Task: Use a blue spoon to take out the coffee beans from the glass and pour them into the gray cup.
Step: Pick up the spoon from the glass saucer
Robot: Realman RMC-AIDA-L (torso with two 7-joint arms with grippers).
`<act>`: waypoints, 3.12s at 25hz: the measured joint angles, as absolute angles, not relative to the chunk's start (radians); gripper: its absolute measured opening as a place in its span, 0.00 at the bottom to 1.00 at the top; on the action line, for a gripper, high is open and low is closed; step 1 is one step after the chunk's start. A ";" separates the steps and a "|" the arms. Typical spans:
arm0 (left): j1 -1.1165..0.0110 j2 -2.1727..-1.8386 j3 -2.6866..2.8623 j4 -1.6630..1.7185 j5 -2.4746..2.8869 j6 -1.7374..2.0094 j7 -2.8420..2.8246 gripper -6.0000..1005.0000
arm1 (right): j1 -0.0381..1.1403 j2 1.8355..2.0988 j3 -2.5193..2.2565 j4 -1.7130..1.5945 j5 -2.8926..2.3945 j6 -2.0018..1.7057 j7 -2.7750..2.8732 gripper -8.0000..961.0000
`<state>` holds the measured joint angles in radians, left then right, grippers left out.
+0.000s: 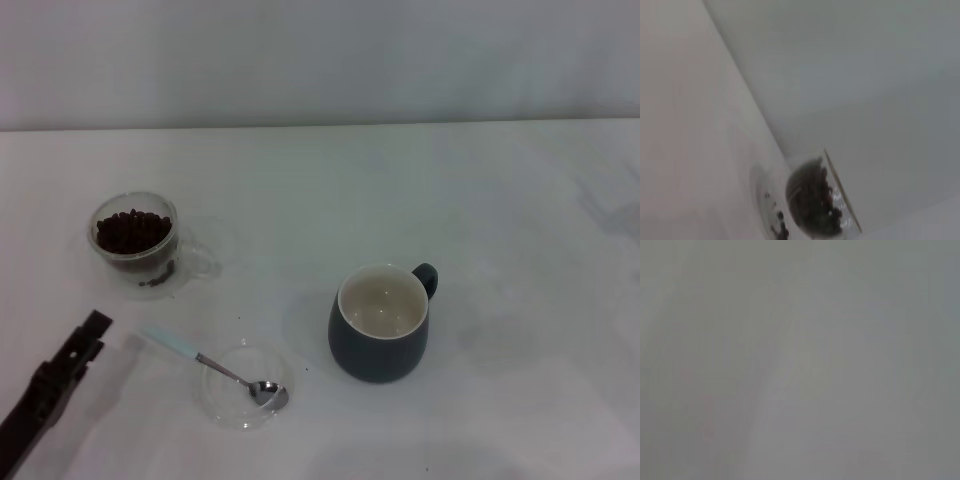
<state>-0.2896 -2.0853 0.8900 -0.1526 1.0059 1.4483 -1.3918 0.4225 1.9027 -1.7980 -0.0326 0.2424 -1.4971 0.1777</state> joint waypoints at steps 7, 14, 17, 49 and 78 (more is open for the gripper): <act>-0.328 -2.082 0.903 -0.146 1.066 1.399 -1.429 0.61 | 0.419 1.911 -1.798 -0.040 0.241 -1.502 0.179 0.84; -0.341 -2.081 0.905 -0.127 1.108 1.377 -1.456 0.61 | 0.416 1.919 -1.798 -0.043 0.240 -1.510 0.180 0.84; -0.350 -2.081 0.908 -0.109 1.139 1.351 -1.488 0.61 | 0.416 1.921 -1.798 -0.043 0.237 -1.511 0.179 0.84; -0.388 -2.080 0.931 -0.057 1.194 1.311 -1.528 0.54 | 0.388 1.939 -1.798 -0.077 0.235 -1.533 0.178 0.84; -0.395 -2.077 0.956 -0.032 1.198 1.251 -1.588 0.17 | 0.380 1.957 -1.804 -0.081 0.235 -1.592 0.177 0.84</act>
<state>-0.3947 -2.0770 0.9559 -0.0323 1.1980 1.2514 -1.5877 0.3804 1.9573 -1.8040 -0.0813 0.2347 -1.5923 0.1774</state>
